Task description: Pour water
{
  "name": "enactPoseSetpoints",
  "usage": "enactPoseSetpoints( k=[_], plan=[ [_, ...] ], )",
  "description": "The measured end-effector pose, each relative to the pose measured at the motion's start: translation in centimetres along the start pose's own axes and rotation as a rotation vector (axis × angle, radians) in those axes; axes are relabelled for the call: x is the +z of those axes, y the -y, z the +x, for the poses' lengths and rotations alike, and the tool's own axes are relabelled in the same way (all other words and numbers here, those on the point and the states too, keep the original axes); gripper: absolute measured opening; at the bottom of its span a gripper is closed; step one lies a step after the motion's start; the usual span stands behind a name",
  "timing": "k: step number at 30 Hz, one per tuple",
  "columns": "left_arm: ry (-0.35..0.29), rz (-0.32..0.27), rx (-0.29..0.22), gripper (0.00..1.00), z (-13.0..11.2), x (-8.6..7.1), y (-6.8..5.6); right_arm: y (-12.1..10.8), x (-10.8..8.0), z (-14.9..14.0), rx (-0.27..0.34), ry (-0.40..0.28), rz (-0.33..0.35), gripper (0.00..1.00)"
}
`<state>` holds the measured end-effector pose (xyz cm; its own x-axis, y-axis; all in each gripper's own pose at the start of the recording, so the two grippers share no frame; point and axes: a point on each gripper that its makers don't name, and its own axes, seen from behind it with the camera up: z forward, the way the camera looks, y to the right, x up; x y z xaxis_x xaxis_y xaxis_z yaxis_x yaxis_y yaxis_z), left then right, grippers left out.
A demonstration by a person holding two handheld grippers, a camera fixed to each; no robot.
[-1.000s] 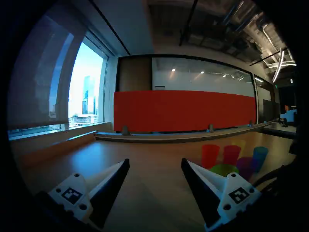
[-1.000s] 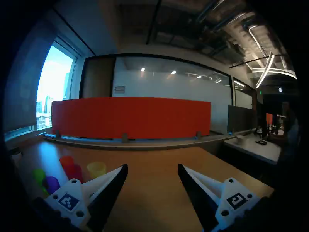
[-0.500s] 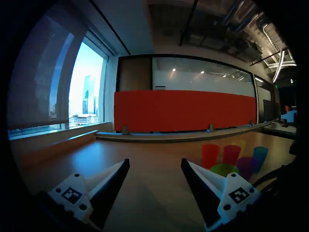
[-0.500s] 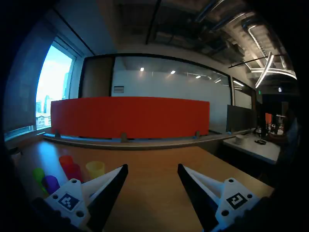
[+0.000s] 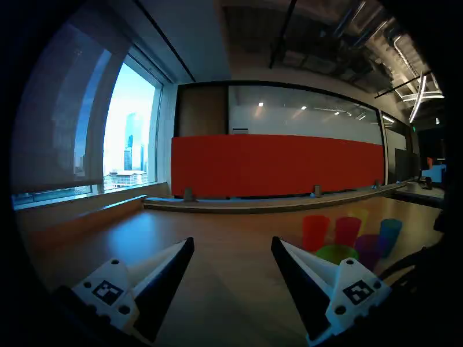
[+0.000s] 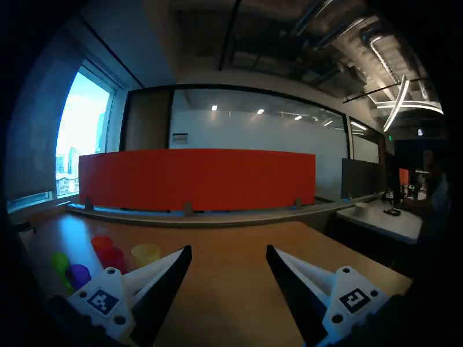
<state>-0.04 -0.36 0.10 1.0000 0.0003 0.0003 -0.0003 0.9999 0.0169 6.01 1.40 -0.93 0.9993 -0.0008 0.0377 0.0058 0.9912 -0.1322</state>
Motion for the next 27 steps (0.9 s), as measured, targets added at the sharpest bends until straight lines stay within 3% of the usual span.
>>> enactPoseSetpoints(
  k=[27],
  plan=[
    [0.000, 0.000, 0.000, 1.00, 0.0, 0.0, 0.0, 2.3, 0.4, -2.1, 0.025, -0.095, 0.123, 1.00]
  ],
)
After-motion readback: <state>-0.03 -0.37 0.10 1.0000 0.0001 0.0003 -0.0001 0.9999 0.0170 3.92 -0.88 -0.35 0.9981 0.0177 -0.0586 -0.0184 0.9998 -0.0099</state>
